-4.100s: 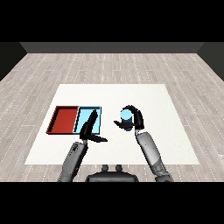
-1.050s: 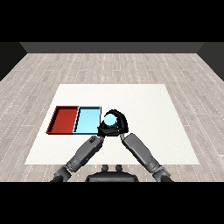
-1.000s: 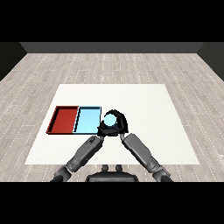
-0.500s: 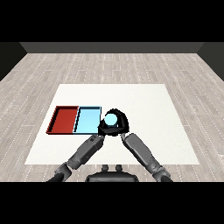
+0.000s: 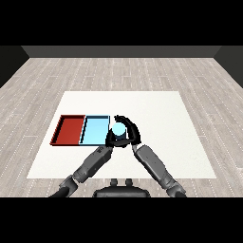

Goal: Pick the blue can and put it in the blue box

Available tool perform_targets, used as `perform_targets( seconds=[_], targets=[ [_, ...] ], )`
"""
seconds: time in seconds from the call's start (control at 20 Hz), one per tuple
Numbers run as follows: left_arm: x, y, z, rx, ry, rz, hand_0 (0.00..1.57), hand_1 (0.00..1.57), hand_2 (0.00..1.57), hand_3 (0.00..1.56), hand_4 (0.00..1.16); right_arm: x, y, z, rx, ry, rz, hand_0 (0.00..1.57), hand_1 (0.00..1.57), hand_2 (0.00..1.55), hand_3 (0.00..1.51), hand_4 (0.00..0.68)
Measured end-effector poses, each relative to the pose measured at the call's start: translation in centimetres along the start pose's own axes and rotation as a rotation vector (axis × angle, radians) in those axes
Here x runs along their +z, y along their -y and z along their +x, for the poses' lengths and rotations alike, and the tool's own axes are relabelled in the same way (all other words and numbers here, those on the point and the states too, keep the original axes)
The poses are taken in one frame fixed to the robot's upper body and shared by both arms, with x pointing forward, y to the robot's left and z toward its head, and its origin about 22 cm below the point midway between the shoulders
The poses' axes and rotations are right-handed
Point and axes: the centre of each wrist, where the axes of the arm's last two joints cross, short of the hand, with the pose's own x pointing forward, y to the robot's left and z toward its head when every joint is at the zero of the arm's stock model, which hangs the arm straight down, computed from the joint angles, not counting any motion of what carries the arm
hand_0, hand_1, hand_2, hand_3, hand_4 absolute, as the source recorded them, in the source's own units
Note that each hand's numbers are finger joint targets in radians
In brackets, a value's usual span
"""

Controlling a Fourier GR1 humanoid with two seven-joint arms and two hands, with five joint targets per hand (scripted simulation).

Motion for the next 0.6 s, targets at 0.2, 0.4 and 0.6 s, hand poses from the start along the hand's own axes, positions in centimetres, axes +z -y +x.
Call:
perform_targets(
  seconds=[0.2,0.4,0.6],
  targets=[
    [-0.4,-0.4,0.0,0.004,0.005,-0.001,1.57,1.57,1.57,1.52,1.14,0.2,0.0,0.3,0.012,-0.004,0.002,0.00,0.00,0.00,0.00,0.000],
    [-0.1,-0.2,-0.2,-0.025,0.008,0.021,1.57,1.57,1.57,1.53,1.14,0.5,1.4,0.5,-0.004,0.014,-0.034,0.00,0.00,0.00,0.00,0.000],
    [-0.1,-0.4,0.0,-0.051,0.009,0.049,1.57,1.57,1.57,1.53,1.15,1.5,3.6,1.2,-0.026,0.052,-0.055,0.00,0.00,0.00,0.00,0.000]
  ],
)
